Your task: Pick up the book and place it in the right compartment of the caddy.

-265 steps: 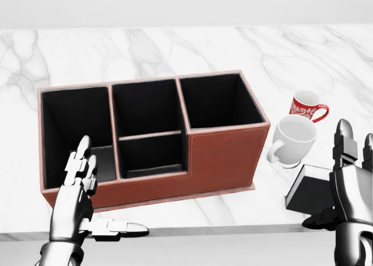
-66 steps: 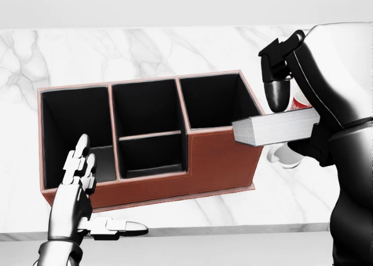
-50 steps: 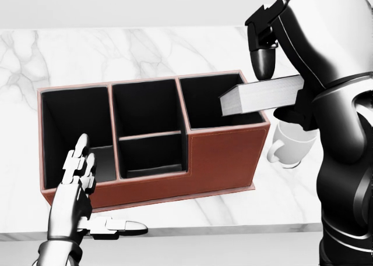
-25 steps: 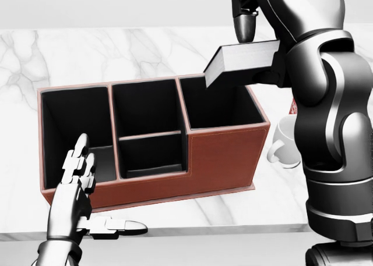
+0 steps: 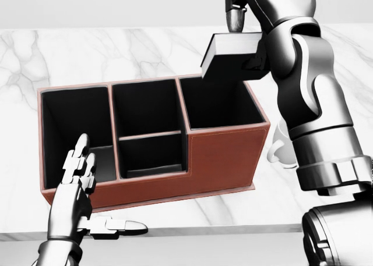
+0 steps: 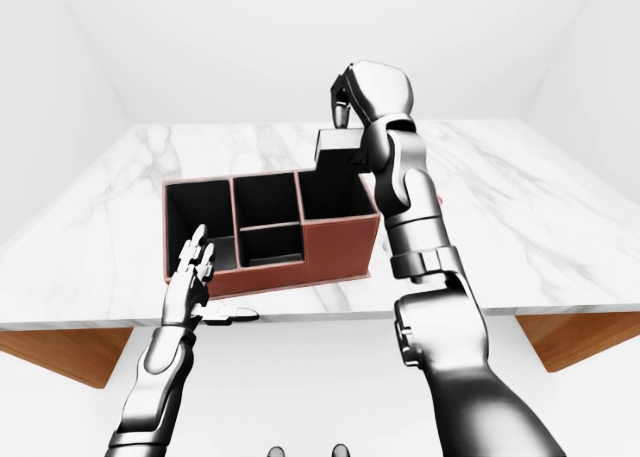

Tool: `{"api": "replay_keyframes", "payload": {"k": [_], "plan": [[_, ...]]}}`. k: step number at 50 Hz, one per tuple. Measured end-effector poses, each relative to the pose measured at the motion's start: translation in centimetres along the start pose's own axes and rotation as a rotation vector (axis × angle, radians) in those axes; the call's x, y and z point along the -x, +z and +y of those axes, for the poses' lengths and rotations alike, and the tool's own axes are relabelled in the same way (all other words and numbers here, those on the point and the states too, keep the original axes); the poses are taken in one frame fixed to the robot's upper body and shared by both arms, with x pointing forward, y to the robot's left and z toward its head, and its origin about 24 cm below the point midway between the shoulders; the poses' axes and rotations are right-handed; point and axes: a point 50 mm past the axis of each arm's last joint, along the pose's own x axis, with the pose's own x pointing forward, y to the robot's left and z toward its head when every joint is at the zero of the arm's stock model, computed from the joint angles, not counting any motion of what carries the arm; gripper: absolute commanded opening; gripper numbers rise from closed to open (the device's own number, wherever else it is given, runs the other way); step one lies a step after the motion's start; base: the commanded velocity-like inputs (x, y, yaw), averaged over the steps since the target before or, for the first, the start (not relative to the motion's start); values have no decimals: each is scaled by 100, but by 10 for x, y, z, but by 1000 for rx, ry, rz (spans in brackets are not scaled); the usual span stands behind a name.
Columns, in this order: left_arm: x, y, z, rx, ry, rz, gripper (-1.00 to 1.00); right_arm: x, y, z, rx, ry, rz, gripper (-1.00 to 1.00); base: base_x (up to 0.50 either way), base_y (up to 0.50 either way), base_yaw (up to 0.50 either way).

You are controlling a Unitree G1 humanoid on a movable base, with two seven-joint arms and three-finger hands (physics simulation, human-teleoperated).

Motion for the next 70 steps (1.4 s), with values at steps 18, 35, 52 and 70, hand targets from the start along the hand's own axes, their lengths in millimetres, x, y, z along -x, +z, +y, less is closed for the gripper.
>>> {"api": "replay_keyframes", "payload": {"k": [18, 35, 52, 70], "plan": [[0, 1, -1, 0, 0, -1, 100, -17, 0, 19, 9, 39, -4, -100, 0, 0, 0], [-1, 1, -1, 0, 0, -2, 100, -17, -1, 40, 25, 91, 17, -100, 0, 0, 0], [-1, 1, -1, 0, -1, -2, 100, -11, -11, 57, 42, 141, 69, -100, 0, 0, 0], [-1, 1, 0, 0, -2, -3, 100, -8, -10, 67, 47, 168, 77, -100, 0, 0, 0]]}}
